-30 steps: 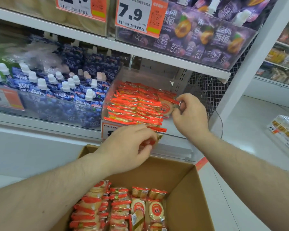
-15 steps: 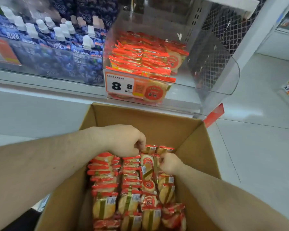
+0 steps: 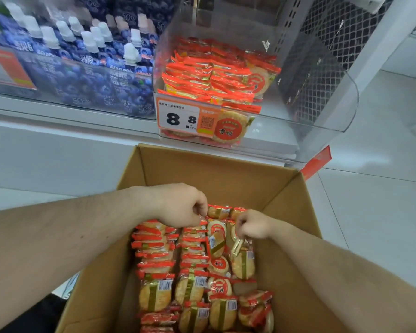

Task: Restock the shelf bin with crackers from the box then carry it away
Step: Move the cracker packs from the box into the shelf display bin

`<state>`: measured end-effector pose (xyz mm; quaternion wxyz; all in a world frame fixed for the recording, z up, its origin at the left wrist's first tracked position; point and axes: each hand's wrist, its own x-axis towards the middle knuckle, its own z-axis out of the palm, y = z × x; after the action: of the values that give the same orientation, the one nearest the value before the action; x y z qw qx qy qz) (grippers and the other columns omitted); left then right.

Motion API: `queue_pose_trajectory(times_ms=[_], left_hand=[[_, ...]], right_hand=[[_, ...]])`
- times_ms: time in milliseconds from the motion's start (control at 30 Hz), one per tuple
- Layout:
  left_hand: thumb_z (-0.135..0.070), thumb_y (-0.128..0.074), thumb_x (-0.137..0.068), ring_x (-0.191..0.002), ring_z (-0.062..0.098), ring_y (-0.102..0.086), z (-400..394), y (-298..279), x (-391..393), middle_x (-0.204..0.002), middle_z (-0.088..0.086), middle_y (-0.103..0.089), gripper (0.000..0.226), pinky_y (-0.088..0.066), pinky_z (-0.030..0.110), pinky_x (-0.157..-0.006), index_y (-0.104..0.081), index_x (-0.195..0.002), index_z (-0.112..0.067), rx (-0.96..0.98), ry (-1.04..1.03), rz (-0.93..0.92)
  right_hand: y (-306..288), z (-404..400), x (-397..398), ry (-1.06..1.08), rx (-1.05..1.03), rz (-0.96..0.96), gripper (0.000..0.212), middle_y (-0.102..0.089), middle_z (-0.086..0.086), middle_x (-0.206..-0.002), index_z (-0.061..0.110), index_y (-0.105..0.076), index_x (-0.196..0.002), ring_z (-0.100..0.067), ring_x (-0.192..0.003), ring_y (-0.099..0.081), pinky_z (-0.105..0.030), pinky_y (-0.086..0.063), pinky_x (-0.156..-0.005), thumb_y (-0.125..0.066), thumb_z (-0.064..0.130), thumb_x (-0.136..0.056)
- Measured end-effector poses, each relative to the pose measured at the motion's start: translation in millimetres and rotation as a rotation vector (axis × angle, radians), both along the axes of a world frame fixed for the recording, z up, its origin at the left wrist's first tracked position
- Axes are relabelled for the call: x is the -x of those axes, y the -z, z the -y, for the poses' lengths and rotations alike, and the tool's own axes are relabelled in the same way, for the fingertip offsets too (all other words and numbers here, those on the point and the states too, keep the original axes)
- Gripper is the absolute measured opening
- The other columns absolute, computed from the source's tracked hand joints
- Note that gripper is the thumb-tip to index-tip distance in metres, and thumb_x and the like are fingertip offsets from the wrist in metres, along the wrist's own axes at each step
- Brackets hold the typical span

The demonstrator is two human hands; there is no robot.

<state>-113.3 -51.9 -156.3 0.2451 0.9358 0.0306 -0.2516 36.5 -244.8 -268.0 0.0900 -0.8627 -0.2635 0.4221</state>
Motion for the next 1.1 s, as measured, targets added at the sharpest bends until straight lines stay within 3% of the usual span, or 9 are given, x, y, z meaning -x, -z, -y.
queue_pose_trajectory(times_ms=[133, 233, 367, 500, 633, 700, 800, 967, 1100], left_hand=[[-0.045, -0.057, -0.091, -0.106, 0.010, -0.055, -0.5, -0.1, -0.2, -0.126, -0.009, -0.056, 0.045, -0.046, 0.025, -0.093, -0.051, -0.132, -0.027, 0.057, -0.132, -0.066], [-0.053, -0.060, -0.087, -0.111, 0.014, -0.058, 2.1, -0.5, 1.1, -0.132, -0.005, -0.055, 0.062, -0.052, 0.035, -0.093, -0.042, -0.139, -0.023, 0.328, -0.390, -0.181], [-0.026, -0.070, -0.088, -0.105, 0.024, -0.066, 10.0, 2.8, 4.1, -0.113, 0.004, -0.071, 0.038, -0.051, 0.053, -0.094, -0.056, -0.123, -0.019, 0.813, -0.627, -0.298], [-0.003, -0.070, -0.085, -0.093, 0.023, -0.072, 9.2, 12.9, 3.0, -0.102, 0.009, -0.073, 0.031, -0.058, 0.045, -0.082, -0.060, -0.110, -0.019, 0.826, -0.746, -0.186], [-0.003, -0.072, -0.080, -0.069, 0.023, -0.062, -3.5, 20.5, 2.4, -0.103, 0.016, -0.068, 0.041, -0.045, 0.030, -0.049, -0.058, -0.113, -0.023, 0.664, -0.762, -0.098], [-0.007, -0.074, -0.079, -0.069, 0.016, -0.063, -8.8, 25.1, 1.1, -0.103, 0.010, -0.068, 0.045, -0.047, 0.027, -0.050, -0.057, -0.117, -0.023, 0.623, -0.779, -0.079], [-0.012, -0.077, -0.078, -0.090, 0.019, -0.071, -14.5, 32.8, 0.2, -0.105, 0.005, -0.070, 0.050, -0.058, 0.041, -0.083, -0.056, -0.122, -0.024, 0.577, -0.791, -0.067], [-0.016, -0.073, -0.083, -0.091, 0.022, -0.070, -16.8, 34.5, 1.5, -0.103, 0.002, -0.065, 0.056, -0.055, 0.043, -0.091, -0.047, -0.130, -0.032, 0.542, -0.805, -0.047], [-0.031, -0.071, -0.086, -0.098, 0.027, -0.066, -14.7, 32.8, 2.6, -0.095, -0.002, -0.059, 0.061, -0.049, 0.044, -0.098, -0.039, -0.138, -0.034, 0.446, -0.720, -0.034]], right_hand=[[-67.1, -20.5, -7.8, 0.172, -0.467, -0.376, 0.017, -0.072, -0.008, -0.091, 0.012, -0.064, -0.078, -0.021, -0.087, -0.065, -0.031, -0.050, -0.075, -0.065, -0.005, -0.074], [-93.0, -23.4, -5.0, 0.120, -0.668, -0.785, 0.035, -0.071, -0.009, -0.097, 0.007, -0.063, -0.091, -0.022, -0.092, -0.067, -0.033, -0.055, -0.080, -0.054, -0.016, -0.067], [-83.4, -31.1, 0.6, -0.034, -0.755, -1.026, 0.037, -0.067, -0.009, -0.115, 0.012, -0.067, -0.104, -0.023, -0.106, -0.064, -0.039, -0.051, -0.094, -0.066, -0.008, -0.074], [-46.7, -20.2, -11.7, 0.196, -0.846, -1.224, 0.045, -0.060, -0.005, -0.134, 0.012, -0.063, -0.125, -0.027, -0.119, -0.056, -0.049, -0.037, -0.104, -0.068, 0.003, -0.080], [15.7, 1.4, -16.7, 0.906, -0.665, -0.653, 0.039, -0.064, -0.007, -0.126, 0.014, -0.060, -0.123, -0.017, -0.073, -0.053, -0.029, -0.045, -0.064, -0.060, 0.004, -0.085], [56.0, 13.8, -6.5, 0.738, -0.243, -0.261, 0.034, -0.066, -0.010, -0.109, 0.005, -0.059, -0.122, -0.017, -0.074, -0.052, -0.026, -0.046, -0.056, -0.056, 0.001, -0.088], [106.2, 32.4, 13.3, 0.409, 0.083, -0.101, 0.054, -0.059, -0.010, -0.127, 0.004, -0.046, -0.139, -0.017, -0.100, -0.058, -0.019, -0.052, -0.074, -0.060, 0.012, -0.088], [123.0, 37.8, 36.9, 0.104, 0.253, 0.047, 0.077, -0.057, -0.004, -0.123, 0.021, -0.023, -0.150, -0.021, -0.105, -0.059, -0.025, -0.047, -0.076, -0.061, 0.015, -0.083], [123.6, 39.8, 50.1, -0.090, 0.328, 0.134, 0.048, -0.056, -0.004, -0.127, 0.019, -0.042, -0.137, -0.021, -0.113, -0.056, -0.027, -0.047, -0.089, -0.052, 0.017, -0.090]])
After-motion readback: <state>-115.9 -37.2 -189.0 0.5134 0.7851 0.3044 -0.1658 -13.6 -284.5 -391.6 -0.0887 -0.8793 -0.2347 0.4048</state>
